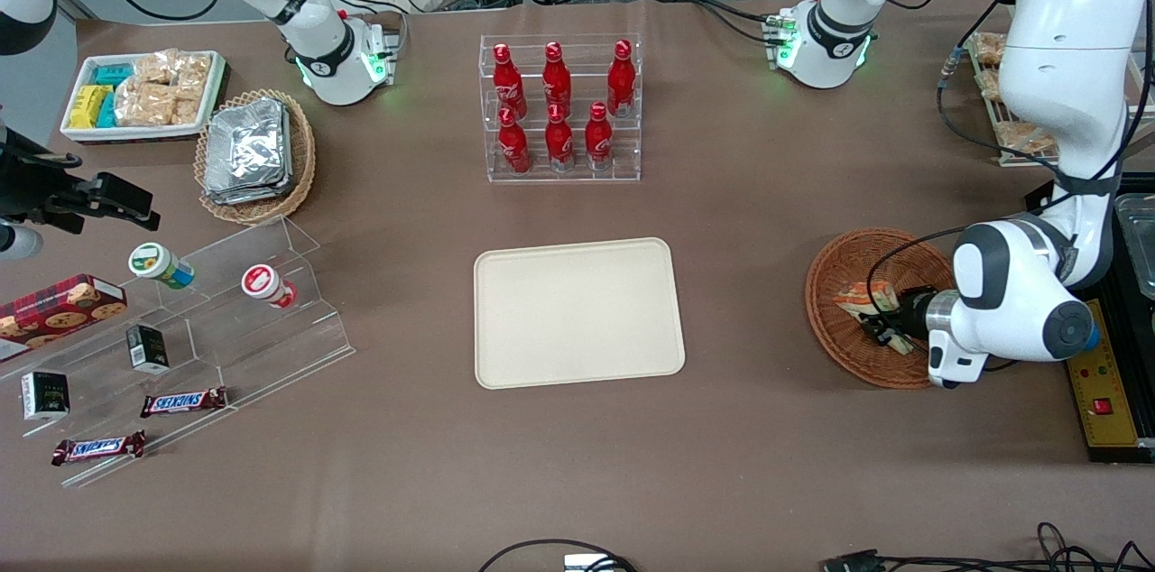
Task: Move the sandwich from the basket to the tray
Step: 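Close the left gripper on the sandwich and lift it, then carry the held sandwich with the left gripper over the cream tray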
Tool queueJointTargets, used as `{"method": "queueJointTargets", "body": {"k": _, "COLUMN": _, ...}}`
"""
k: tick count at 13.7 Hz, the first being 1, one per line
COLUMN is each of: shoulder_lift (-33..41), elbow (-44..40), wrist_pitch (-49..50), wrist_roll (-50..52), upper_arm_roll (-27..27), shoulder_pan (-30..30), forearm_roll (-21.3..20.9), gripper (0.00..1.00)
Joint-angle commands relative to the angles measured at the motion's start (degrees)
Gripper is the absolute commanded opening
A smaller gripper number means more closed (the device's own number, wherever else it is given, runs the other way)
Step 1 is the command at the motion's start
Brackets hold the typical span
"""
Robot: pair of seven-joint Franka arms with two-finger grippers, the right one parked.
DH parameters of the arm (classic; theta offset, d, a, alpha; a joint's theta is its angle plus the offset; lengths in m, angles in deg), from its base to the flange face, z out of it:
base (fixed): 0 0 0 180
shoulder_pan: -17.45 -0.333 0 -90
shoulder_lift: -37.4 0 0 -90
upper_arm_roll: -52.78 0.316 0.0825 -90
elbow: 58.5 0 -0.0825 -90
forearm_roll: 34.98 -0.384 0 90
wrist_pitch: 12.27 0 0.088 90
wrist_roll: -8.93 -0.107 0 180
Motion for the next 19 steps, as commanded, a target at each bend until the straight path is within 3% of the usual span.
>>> {"method": "queueJointTargets", "body": {"k": 1, "shoulder_lift": 5.85, "elbow": 1.72, "wrist_pitch": 2.04, "wrist_roll": 0.43, "upper_arm_roll": -0.07, "shoulder_pan": 0.38, "forearm_roll": 0.1, "gripper": 0.38}}
{"method": "queueJointTargets", "body": {"k": 5, "shoulder_lift": 14.73, "elbow": 1.37, "wrist_pitch": 8.9, "wrist_roll": -0.36, "upper_arm_roll": -0.34, "shoulder_pan": 3.62, "forearm_roll": -1.57, "gripper": 0.38}}
{"method": "queueJointTargets", "body": {"k": 8, "shoulder_lift": 18.43, "elbow": 0.93, "wrist_pitch": 10.76, "wrist_roll": 0.25, "upper_arm_roll": -0.42, "shoulder_pan": 11.25, "forearm_roll": -9.03, "gripper": 0.38}}
{"method": "queueJointTargets", "body": {"k": 9, "shoulder_lift": 18.7, "elbow": 0.15, "wrist_pitch": 10.85, "wrist_roll": 0.69, "upper_arm_roll": -0.34, "shoulder_pan": 14.06, "forearm_roll": -9.48, "gripper": 0.38}}
{"method": "queueJointTargets", "body": {"k": 13, "shoulder_lift": 17.91, "elbow": -3.81, "wrist_pitch": 13.57, "wrist_roll": 1.75, "upper_arm_roll": -0.51, "shoulder_pan": 18.99, "forearm_roll": -7.83, "gripper": 0.37}}
{"method": "queueJointTargets", "body": {"k": 16, "shoulder_lift": 14.59, "elbow": -8.28, "wrist_pitch": 13.66, "wrist_roll": 2.53, "upper_arm_roll": -0.42, "shoulder_pan": 23.83, "forearm_roll": -1.51, "gripper": 0.32}}
{"method": "queueJointTargets", "body": {"k": 19, "shoulder_lift": 9.76, "elbow": -12.68, "wrist_pitch": 13.57, "wrist_roll": 6.14, "upper_arm_roll": -0.51, "shoulder_pan": 28.31, "forearm_roll": -0.35, "gripper": 0.32}}
